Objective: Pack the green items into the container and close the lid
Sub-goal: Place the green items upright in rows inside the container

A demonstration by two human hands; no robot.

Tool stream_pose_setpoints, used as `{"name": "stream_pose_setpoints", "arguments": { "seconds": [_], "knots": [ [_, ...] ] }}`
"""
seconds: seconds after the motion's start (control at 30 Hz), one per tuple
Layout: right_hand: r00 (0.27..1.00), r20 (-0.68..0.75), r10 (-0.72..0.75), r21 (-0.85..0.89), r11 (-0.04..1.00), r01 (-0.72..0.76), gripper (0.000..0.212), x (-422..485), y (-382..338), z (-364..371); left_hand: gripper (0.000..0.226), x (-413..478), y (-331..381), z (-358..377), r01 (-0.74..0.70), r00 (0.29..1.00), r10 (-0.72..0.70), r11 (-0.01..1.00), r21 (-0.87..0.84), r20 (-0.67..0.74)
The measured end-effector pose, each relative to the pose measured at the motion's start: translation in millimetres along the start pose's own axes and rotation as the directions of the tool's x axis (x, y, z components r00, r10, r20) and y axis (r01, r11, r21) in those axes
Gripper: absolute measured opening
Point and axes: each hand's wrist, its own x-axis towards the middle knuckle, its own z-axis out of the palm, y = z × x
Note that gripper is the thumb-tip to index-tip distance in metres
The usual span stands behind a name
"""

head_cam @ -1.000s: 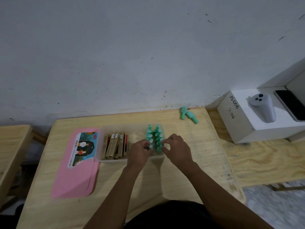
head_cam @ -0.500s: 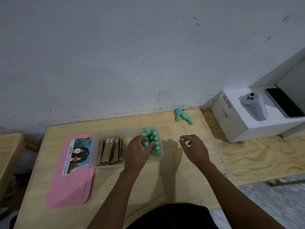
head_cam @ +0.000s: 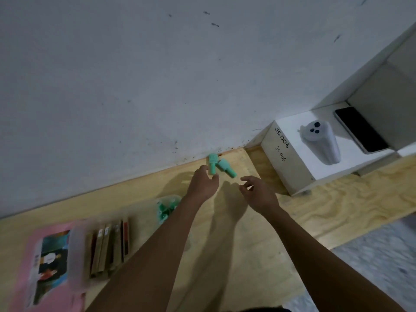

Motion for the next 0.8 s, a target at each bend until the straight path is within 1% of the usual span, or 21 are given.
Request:
{"name": "stream_pose_setpoints", "arguments": {
  "seconds": [0.07, 0.13, 0.2, 0.27, 0.33, 0.4, 0.47, 0.53, 0.6, 0.67, 0.73, 0.8],
  "knots": [
    [0.999, 0.040, 0.008, -0.009, 1.000, -0.007, 0.036, 19, -1, 3, 0.052, 23, 1, 9, 0.058, 0.998, -0.058, 0.996, 0.071, -0.008],
    [0.998, 0.054, 0.009, -0.035, 0.999, -0.007, 0.043, 38, -4, 7, 0.049, 41, 2, 16, 0.095, 0.995, -0.093, 0.983, 0.155, -0.023],
    [0.997, 0.069, 0.036, -0.091, 0.995, -0.029, 0.049, 54, -10, 12, 0.044, 52, 3, 22, 0.113, 0.993, -0.102, 0.968, 0.225, -0.059],
    [0.994, 0.094, 0.058, -0.154, 0.987, -0.043, 0.051, 65, -15, 16, 0.040, 59, 3, 26, 0.130, 0.989, -0.108, 0.960, 0.249, -0.097],
    [0.995, 0.086, 0.059, -0.202, 0.979, -0.040, 0.048, 70, -17, 20, 0.037, 65, 1, 27, 0.137, 0.987, -0.109, 0.956, 0.260, -0.122],
    [0.996, 0.077, 0.042, -0.231, 0.973, -0.024, 0.038, 69, -16, 23, 0.037, 69, -3, 28, 0.135, 0.988, -0.109, 0.956, 0.262, -0.113],
    [0.997, 0.072, 0.042, -0.203, 0.979, -0.027, 0.031, 66, -16, 22, 0.036, 71, -7, 24, 0.125, 0.991, -0.108, 0.957, 0.261, -0.080],
    [0.997, 0.050, 0.065, -0.112, 0.992, -0.060, 0.029, 60, -15, 20, 0.033, 71, -11, 20, 0.108, 0.994, -0.100, 0.960, 0.258, -0.045],
    [0.996, 0.014, 0.090, 0.056, 0.994, -0.090, 0.030, 49, -15, 17, 0.030, 67, -13, 14, 0.084, 0.996, -0.079, 0.954, 0.289, -0.028],
    [0.989, -0.023, 0.143, 0.232, 0.963, -0.134, 0.029, 36, -16, 15, 0.028, 61, -14, 8, 0.050, 0.999, -0.043, 0.931, 0.360, -0.027],
    [0.969, -0.034, 0.244, 0.391, 0.896, -0.211, 0.032, 17, -22, 12, 0.026, 53, -15, 1, 0.018, 1.000, -0.011, 0.919, 0.394, -0.021],
    [0.933, 0.021, 0.359, 0.562, 0.767, -0.309, 0.038, -1, -28, 8, 0.024, 45, -14, -9, -0.018, 1.000, 0.019, 0.929, 0.368, 0.001]
  ]
}}
